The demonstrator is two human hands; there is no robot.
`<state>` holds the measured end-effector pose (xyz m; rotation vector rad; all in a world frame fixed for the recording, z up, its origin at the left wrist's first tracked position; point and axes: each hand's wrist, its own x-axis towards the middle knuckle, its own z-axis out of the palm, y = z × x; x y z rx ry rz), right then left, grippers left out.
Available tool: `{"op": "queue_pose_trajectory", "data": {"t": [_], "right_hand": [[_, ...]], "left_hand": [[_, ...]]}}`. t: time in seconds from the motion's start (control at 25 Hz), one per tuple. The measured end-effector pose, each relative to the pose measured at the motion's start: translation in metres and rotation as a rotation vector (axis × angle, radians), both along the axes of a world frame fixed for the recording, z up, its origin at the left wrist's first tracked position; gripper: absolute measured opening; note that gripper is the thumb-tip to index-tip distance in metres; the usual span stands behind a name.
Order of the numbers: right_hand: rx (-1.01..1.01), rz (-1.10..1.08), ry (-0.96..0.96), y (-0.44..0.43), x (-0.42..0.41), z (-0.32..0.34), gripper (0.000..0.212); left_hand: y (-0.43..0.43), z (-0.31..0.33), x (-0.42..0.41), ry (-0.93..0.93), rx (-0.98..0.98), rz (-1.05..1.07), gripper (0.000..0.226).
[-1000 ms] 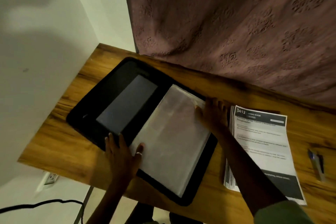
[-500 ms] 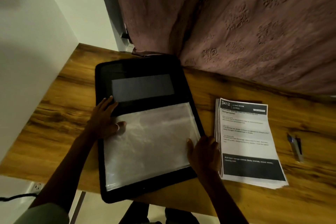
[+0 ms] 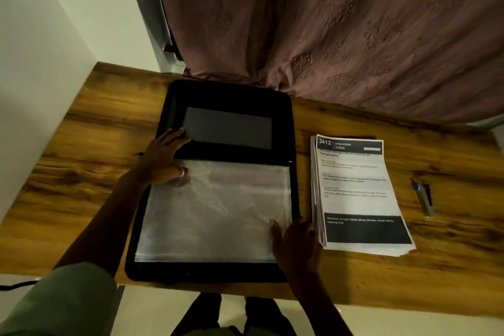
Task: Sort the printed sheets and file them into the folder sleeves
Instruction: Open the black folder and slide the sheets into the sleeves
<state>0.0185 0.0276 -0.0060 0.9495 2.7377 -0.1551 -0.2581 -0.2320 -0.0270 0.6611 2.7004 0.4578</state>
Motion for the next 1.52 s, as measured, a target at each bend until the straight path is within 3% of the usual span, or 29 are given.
{"op": "queue_pose_trajectory", "data": {"t": [0.16,0.28,0.56,0.84,1.04,1.16,1.28,1.4,1.52], "right_hand": [[0.03,-0.012,0.027,0.002,0.001,0.001,0.084],[0.068,0.002,0.059,0.004,0.0,0.001,0.081],[-0.032,0.337,0.09,0.007,-0.021,0.002,0.067],[-0.135,0.373,0.109,0.01,-0.015,-0.002,0.066],[-0.225,0.444,0.319,0.06,-0.009,0.001,0.05],[-0.162,0.367,0.406,0.126,-0.008,0.005,0.042],[-0.057,0.195,0.352,0.199,-0.016,0.007,0.046],[-0.092,0.044,0.291,0.253,-0.029,0.002,0.054],[-0.16,0.071,0.207,0.286,-0.043,-0.002,0.066]], "left_hand": [[0.006,0.006,0.017,0.029,-0.092,0.019,0.093],[0.022,0.006,0.062,0.092,-0.038,0.065,0.079],[0.085,0.008,0.191,0.172,0.045,-0.053,0.065],[0.093,-0.007,0.207,0.139,-0.021,-0.112,0.067],[0.109,-0.004,0.212,0.151,-0.082,-0.025,0.065],[0.144,0.003,0.219,0.159,-0.02,0.032,0.065],[0.204,0.021,0.228,0.18,0.055,0.05,0.062],[0.26,0.03,0.233,0.12,0.138,0.014,0.064],[0.308,0.029,0.225,0.067,0.165,0.037,0.065]]}}
